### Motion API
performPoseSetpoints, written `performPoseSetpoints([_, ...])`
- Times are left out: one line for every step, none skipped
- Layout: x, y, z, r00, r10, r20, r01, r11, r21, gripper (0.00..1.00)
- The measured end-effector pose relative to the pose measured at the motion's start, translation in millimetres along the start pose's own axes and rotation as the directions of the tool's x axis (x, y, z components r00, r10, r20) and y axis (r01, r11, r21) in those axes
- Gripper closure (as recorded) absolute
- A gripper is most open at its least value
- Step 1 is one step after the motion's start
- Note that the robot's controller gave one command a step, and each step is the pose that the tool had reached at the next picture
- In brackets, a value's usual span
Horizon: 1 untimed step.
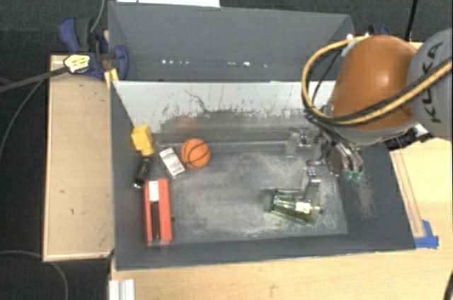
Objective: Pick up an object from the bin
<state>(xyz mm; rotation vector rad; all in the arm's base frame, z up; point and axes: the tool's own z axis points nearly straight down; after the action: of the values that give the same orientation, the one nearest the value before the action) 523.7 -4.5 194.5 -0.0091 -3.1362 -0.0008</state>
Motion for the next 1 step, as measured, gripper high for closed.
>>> performPoseSetpoints([-1.5, 0.0, -4.6, 1.0, 0.0, 0.009, 0.0, 1.0, 0.0, 0.0])
